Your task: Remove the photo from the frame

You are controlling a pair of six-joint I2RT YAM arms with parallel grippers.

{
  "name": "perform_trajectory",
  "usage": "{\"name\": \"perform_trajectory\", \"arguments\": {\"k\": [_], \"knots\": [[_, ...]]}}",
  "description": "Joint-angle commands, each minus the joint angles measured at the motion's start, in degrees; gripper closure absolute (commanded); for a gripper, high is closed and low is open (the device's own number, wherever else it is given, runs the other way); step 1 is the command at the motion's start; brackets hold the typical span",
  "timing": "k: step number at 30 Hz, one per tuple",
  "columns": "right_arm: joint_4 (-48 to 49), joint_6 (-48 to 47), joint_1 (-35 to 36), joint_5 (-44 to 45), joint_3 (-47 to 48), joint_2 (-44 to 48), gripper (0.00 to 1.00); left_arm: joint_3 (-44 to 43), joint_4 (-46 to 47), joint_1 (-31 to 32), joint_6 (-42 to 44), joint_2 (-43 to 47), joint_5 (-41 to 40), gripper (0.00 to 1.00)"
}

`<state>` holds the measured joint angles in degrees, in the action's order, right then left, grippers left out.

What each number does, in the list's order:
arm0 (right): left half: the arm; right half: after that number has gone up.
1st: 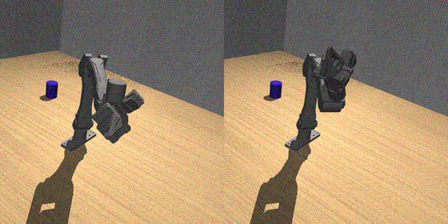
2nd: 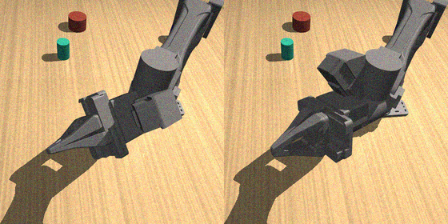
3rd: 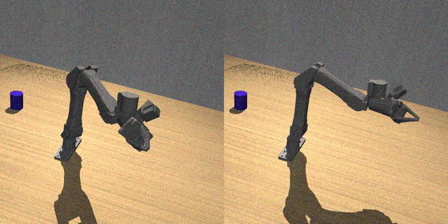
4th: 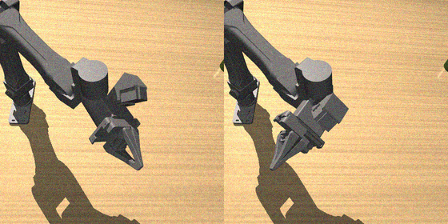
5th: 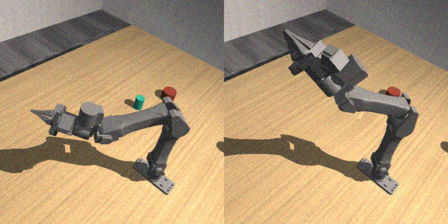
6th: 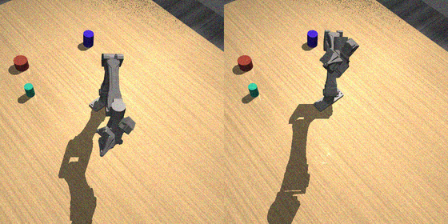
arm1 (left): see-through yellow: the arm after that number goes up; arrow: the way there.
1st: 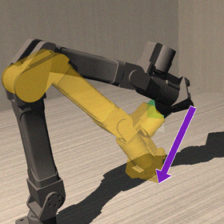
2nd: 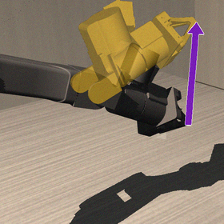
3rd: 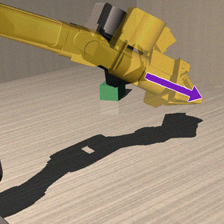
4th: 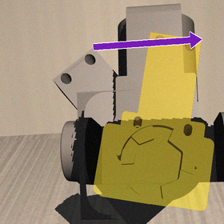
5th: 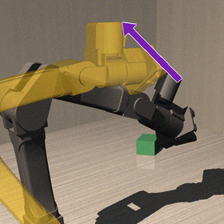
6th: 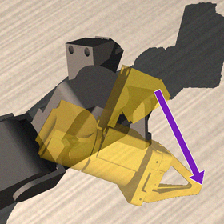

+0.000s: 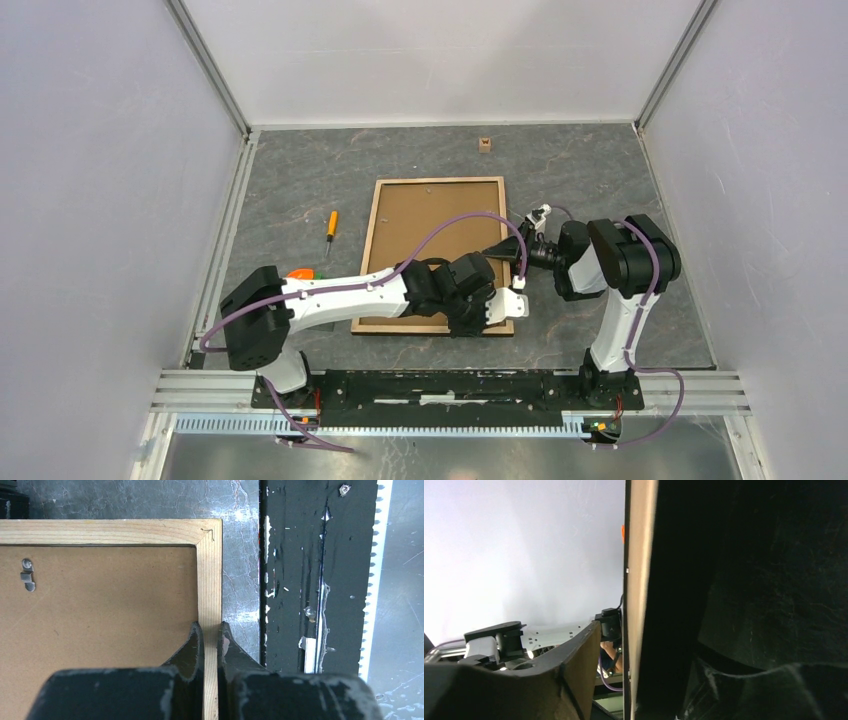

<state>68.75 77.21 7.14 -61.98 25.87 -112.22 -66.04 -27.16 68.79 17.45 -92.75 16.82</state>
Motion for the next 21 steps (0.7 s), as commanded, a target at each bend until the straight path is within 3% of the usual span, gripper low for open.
{"name": "perform_trajectory", "arguments": {"k": [1,3,10,12,18,21], "knots": [[6.1,2.4,0.3,0.4,-0.2,-0.2,0.49,-0.7,5.0,0.2,0.3,3.4,3.0,0.98],[4.3,1.6,0.4,0.8,-0.8,0.7,0.54,-0.7,5.0,0.2,0.3,3.3,3.0,0.98],[-3.3,-2.8,-0.2,0.3,-1.0,6.5,0.91,-2.0,4.1,0.1,-0.7,3.1,0.8,0.94],[-8.6,-5.7,-1.0,0.0,-0.8,9.1,1.0,-4.5,1.4,0.0,-2.1,2.6,-0.4,0.8],[-33.3,-19.5,-5.3,1.4,1.5,19.5,1.0,-13.1,-9.3,-3.7,-5.5,3.2,2.0,0.4],[-60.5,-38.1,-6.8,5.0,9.2,24.3,1.0,-17.5,-13.1,-7.9,-7.4,4.7,3.5,0.31]]}}
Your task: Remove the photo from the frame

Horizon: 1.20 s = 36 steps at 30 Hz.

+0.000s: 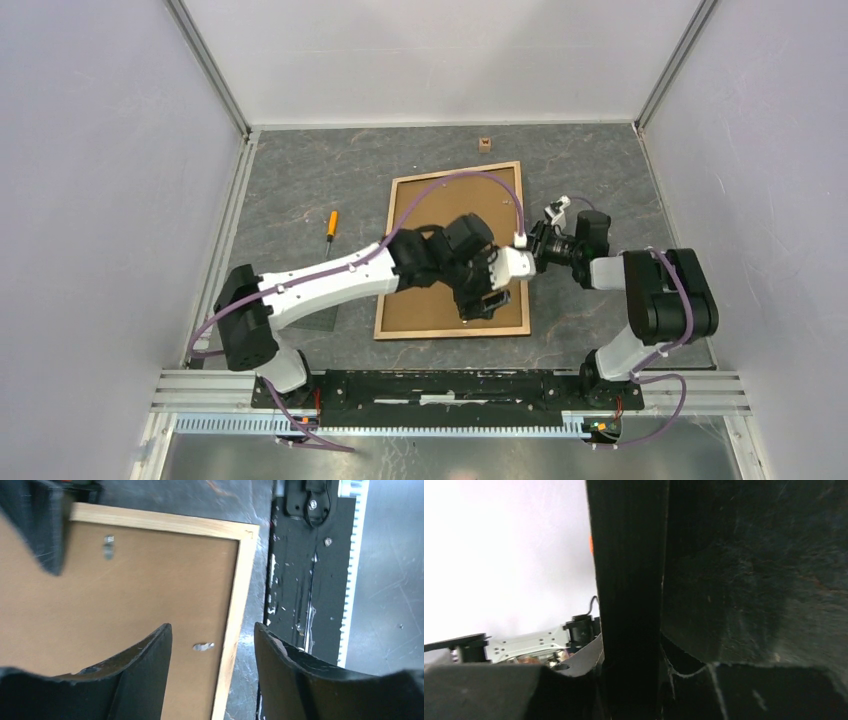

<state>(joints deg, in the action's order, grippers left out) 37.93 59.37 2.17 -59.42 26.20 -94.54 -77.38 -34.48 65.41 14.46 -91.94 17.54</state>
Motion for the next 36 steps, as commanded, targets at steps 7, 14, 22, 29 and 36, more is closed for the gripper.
{"name": "perform_trajectory", "arguments": {"k": [7,14,22,29,36], "knots": [[-60.6,-42.3,-4.1,9.6,22.9,13.7,1.0,-9.8,-8.6,-18.7,-9.6,8.4,2.0,0.26],[-72.9,-58.6,-4.4,16.0,38.1,17.5,1.0,-8.0,-10.3,-35.2,-13.9,11.4,2.9,0.26],[-79.5,-69.4,-4.3,23.8,54.1,21.7,1.0,-2.6,-8.0,-45.5,-18.0,14.0,3.1,0.26],[-78.8,-80.6,-4.1,22.8,59.5,27.5,1.0,-1.2,-5.8,-51.7,-21.0,14.6,2.3,0.26],[-75.7,-89.5,1.9,27.1,59.8,31.7,1.0,-1.9,-5.3,-57.9,-23.1,13.0,0.5,0.26]]}}
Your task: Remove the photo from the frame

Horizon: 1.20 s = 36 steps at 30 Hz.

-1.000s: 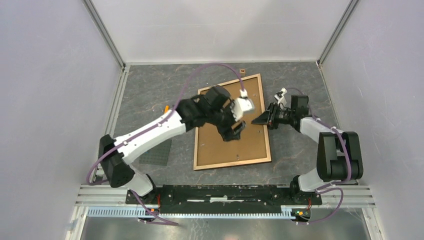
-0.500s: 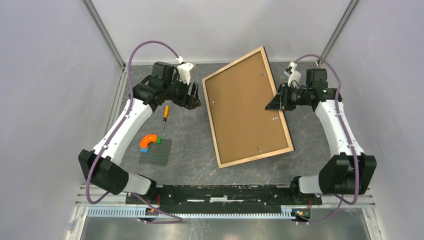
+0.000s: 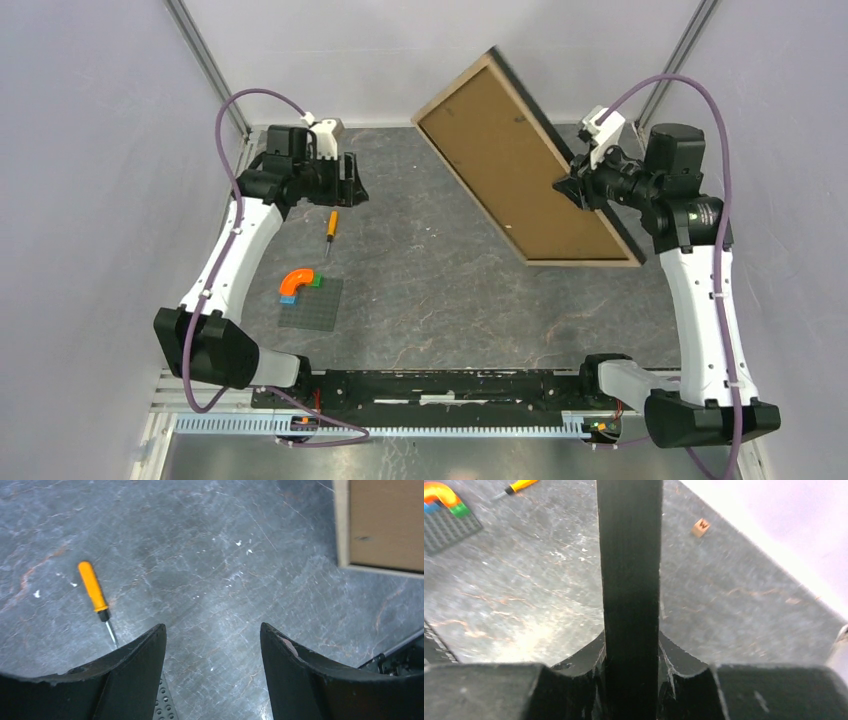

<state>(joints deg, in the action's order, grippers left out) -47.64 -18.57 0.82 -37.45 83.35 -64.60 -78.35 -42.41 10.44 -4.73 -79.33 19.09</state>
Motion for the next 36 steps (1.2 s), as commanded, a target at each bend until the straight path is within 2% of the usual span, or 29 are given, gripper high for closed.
{"name": "perform_trajectory", "arguments": {"k": [1,5,10,14,17,21,27,36], "knots": [[10.5,-12.7,4.4,6.5,2.7,2.1,1.0,-1.1,2.8,-3.8,-4.2,0.0,-0.6,0.26],[14.4,-18.2,10.6,11.7,-1.1,4.4,1.0,-1.6,2.8,-5.9,-4.4,-0.9,0.3,0.26],[20.2,-25.0,17.6,14.7,-13.0,9.3,1.0,-0.7,2.9,-6.8,-4.1,-1.0,0.9,0.26],[25.3,-30.1,25.8,21.2,-22.6,13.4,1.0,0.3,2.9,-7.3,-3.6,-0.8,1.3,0.26],[30.7,-35.1,31.7,26.3,-32.8,18.0,1.0,1.3,3.3,-7.4,-2.6,-0.5,0.8,0.27],[42.4,-41.2,39.6,32.5,-49.1,26.9,1.0,2.0,3.3,-7.5,-1.6,-0.6,-0.7,0.27],[53.0,-50.5,46.9,33.3,-69.8,37.4,1.0,3.6,3.3,-7.8,-1.2,-0.2,-1.0,0.27],[57.4,-56.7,51.3,31.9,-87.4,45.0,1.0,7.0,4.7,-7.8,-1.7,0.4,-1.7,0.27]]}}
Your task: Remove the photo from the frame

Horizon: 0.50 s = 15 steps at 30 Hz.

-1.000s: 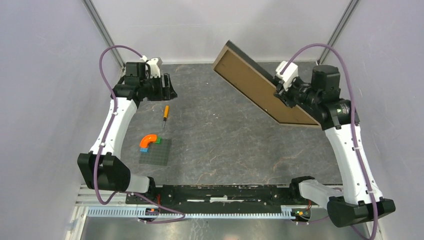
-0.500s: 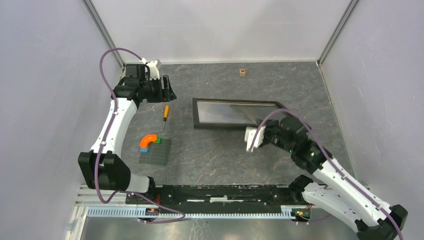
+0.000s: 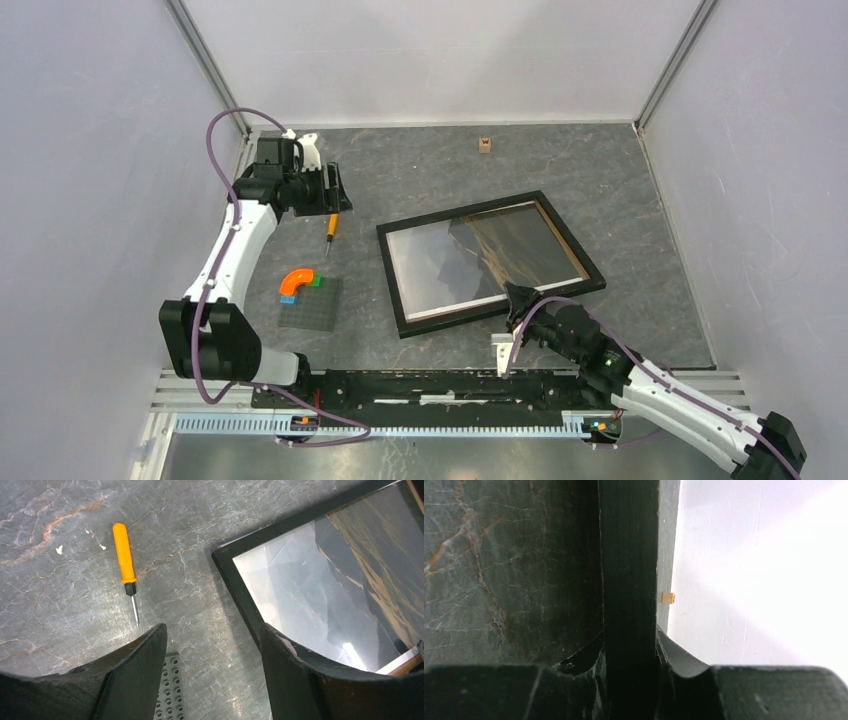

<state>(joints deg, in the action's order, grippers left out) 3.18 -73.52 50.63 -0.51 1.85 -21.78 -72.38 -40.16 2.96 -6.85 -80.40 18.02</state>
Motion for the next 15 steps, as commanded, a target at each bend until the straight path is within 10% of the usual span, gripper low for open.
{"name": "perform_trajectory", "arguments": {"k": [1,15], "knots": [[6.1,-1.9,1.6,-5.4,-6.7,2.8,1.0,1.4,2.4,-0.3,0.4,1.5,-0.6,0.27],[-0.6,3.8,2.0,-4.0,-5.0,0.9,1.0,3.6,3.3,-0.2,0.6,1.5,2.5,0.26]]}}
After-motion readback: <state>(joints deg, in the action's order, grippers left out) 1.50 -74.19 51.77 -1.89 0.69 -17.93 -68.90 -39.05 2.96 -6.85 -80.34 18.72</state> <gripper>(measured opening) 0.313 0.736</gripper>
